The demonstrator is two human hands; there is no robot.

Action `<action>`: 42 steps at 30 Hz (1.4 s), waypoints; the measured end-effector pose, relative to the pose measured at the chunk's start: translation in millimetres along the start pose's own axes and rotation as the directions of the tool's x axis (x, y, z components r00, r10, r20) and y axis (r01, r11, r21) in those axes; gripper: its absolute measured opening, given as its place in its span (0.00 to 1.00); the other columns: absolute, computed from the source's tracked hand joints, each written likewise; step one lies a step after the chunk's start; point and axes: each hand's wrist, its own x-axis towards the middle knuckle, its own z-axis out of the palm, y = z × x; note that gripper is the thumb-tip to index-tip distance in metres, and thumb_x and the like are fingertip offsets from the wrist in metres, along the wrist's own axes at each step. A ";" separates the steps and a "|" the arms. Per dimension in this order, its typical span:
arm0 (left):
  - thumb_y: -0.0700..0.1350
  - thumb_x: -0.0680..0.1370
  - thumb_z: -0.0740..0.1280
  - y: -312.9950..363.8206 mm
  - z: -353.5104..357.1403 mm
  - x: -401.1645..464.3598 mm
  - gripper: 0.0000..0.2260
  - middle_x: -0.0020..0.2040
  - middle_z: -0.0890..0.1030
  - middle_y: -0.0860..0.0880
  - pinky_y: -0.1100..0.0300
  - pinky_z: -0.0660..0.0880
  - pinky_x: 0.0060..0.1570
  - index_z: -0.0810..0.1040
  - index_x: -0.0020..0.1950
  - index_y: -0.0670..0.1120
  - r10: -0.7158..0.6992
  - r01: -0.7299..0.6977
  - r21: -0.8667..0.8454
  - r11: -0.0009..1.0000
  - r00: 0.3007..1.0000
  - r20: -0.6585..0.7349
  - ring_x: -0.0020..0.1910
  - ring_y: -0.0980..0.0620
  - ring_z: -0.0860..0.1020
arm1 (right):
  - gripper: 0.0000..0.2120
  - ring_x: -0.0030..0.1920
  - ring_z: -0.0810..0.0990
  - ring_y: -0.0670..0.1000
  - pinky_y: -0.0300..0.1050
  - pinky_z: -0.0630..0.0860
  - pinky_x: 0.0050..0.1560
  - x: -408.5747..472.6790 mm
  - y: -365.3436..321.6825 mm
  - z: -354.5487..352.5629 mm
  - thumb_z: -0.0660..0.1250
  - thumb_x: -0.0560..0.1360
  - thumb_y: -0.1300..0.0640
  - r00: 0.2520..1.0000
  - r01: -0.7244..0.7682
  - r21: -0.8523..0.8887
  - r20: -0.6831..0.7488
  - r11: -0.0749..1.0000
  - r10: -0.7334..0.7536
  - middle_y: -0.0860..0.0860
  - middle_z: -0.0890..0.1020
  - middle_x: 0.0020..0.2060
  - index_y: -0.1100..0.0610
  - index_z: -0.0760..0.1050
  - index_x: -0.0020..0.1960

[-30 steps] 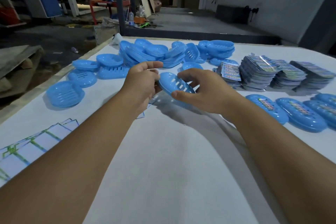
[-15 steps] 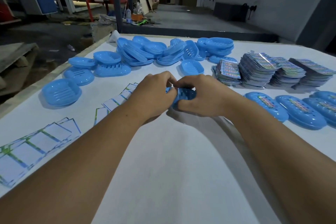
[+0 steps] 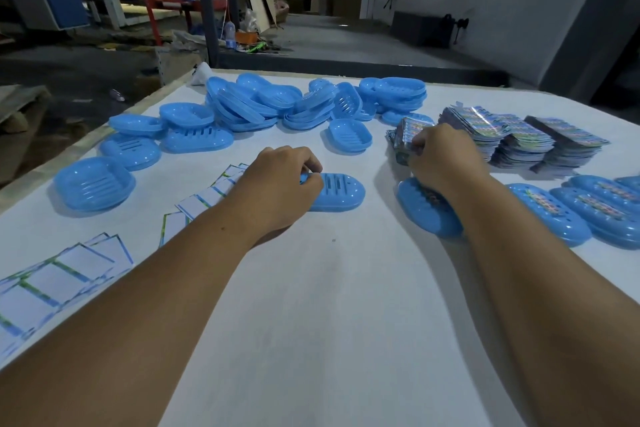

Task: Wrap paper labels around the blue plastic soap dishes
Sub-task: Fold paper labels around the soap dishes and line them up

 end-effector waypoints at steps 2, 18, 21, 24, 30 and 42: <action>0.49 0.80 0.63 -0.6 0.2 0.7 0.10 0.57 0.80 0.51 0.55 0.71 0.56 0.80 0.59 0.52 -0.002 0.002 -0.002 1.000 1.000 -0.004 0.57 0.49 0.74 | 0.06 0.44 0.76 0.63 0.46 0.67 0.39 1.5 1.0 1.1 0.62 0.72 0.65 0.999 -0.021 -0.020 -0.026 1.000 0.020 0.60 0.80 0.40 0.61 0.78 0.44; 0.57 0.84 0.54 2.3 -1.6 5.1 0.23 0.36 0.80 0.62 0.70 0.64 0.38 0.87 0.46 0.50 -0.159 0.129 -0.309 0.942 0.985 -0.071 0.41 0.64 0.76 | 0.09 0.53 0.75 0.58 0.45 0.67 0.51 -42.1 -59.6 -17.7 0.69 0.77 0.53 0.825 0.490 0.206 -0.421 0.847 -0.376 0.51 0.87 0.43 0.55 0.86 0.48; 0.61 0.84 0.51 1.4 -5.3 8.4 0.29 0.34 0.82 0.66 0.65 0.68 0.47 0.88 0.41 0.53 -0.237 0.194 -0.481 0.855 0.971 -0.028 0.45 0.62 0.78 | 0.07 0.49 0.75 0.57 0.44 0.67 0.50 -61.2 -78.7 -16.8 0.70 0.76 0.54 0.761 0.611 0.214 -0.424 0.762 -0.490 0.48 0.87 0.41 0.54 0.86 0.45; 0.61 0.81 0.58 -3.2 -10.3 13.0 0.25 0.31 0.82 0.59 0.56 0.71 0.39 0.85 0.32 0.51 -0.351 0.262 -0.616 0.743 0.936 -0.025 0.35 0.54 0.77 | 0.05 0.48 0.75 0.56 0.48 0.70 0.50 -73.0 -86.2 -14.8 0.72 0.74 0.58 0.744 0.659 0.260 -0.370 0.706 -0.557 0.47 0.87 0.41 0.53 0.87 0.46; 0.55 0.77 0.71 -9.5 -12.5 11.0 0.14 0.23 0.76 0.57 0.68 0.66 0.22 0.84 0.36 0.49 -0.364 0.260 -0.635 0.727 0.931 -0.037 0.20 0.61 0.71 | 0.03 0.53 0.77 0.48 0.41 0.70 0.58 -73.8 -82.1 -9.0 0.76 0.72 0.52 0.750 0.639 0.390 -0.122 0.663 -0.651 0.44 0.87 0.50 0.50 0.88 0.44; 0.54 0.79 0.69 0.5 -10.0 9.1 0.11 0.33 0.83 0.63 0.69 0.72 0.35 0.85 0.39 0.52 -0.251 0.175 -0.633 0.754 0.967 -0.032 0.32 0.72 0.77 | 0.17 0.37 0.85 0.41 0.36 0.81 0.38 -47.0 -65.0 -5.5 0.73 0.77 0.58 0.995 -0.007 0.871 0.057 0.491 -0.087 0.45 0.87 0.37 0.50 0.75 0.63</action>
